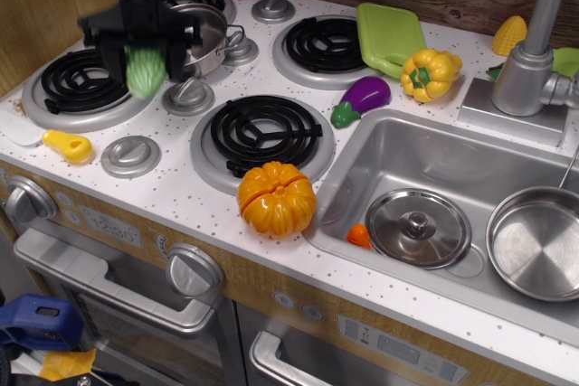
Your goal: Put green squash in pot or pan
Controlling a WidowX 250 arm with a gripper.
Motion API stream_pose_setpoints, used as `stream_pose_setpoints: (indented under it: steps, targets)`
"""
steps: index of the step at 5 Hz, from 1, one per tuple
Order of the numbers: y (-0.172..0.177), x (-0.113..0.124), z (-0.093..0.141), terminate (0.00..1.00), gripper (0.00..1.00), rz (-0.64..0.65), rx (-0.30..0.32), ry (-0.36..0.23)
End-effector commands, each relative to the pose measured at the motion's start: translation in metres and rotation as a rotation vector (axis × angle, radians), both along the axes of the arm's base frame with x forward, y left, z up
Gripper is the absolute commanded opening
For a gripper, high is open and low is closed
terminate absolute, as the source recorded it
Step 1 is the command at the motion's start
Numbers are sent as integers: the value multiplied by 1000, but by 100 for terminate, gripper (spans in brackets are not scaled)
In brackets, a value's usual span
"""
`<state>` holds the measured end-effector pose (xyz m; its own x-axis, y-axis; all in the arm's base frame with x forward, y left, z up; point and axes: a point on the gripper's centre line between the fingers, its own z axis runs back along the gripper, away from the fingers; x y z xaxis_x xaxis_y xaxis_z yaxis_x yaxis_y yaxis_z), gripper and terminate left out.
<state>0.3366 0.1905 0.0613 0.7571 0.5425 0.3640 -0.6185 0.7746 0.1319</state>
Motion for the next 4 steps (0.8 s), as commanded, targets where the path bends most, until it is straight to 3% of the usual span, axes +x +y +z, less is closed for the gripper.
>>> stream_pose_setpoints:
  steps: [1, 2, 3, 4]
  targets:
    - [38, 38, 25, 0, 0, -111, 97, -96]
    - [46, 54, 23, 0, 0, -176, 103, -142]
    - [41, 54, 24, 0, 100, -183, 102, -163]
    - [41, 54, 24, 0, 100, -183, 102, -163]
